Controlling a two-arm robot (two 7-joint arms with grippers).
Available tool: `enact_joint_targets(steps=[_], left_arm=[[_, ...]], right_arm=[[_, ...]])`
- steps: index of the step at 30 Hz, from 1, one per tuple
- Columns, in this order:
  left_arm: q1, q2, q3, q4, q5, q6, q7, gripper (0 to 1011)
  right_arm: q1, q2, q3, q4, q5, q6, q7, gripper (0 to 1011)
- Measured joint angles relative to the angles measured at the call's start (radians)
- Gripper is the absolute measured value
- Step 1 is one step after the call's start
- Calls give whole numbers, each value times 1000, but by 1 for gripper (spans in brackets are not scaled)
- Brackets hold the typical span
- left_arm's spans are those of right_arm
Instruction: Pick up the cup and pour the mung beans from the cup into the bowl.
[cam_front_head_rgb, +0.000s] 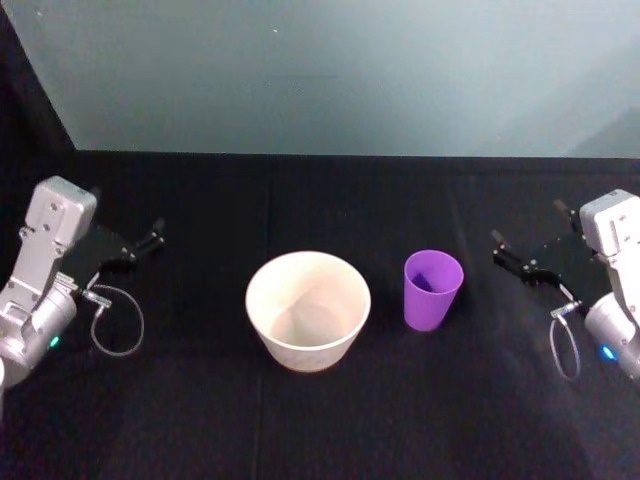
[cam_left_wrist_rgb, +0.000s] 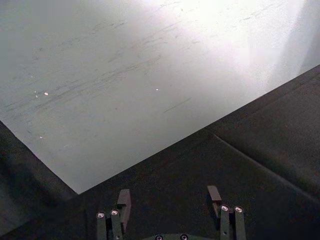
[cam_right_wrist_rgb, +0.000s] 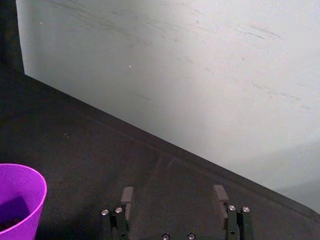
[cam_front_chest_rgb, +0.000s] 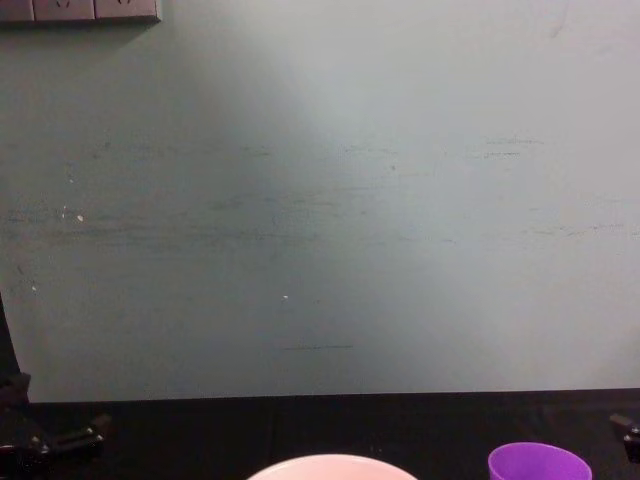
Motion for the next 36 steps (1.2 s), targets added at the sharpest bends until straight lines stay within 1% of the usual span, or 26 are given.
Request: enact_joint_targets(steps=[36], left_arm=[[0,0,0,0,0,0,0,1000]], right_arm=[[0,0,0,0,0,0,0,1000]])
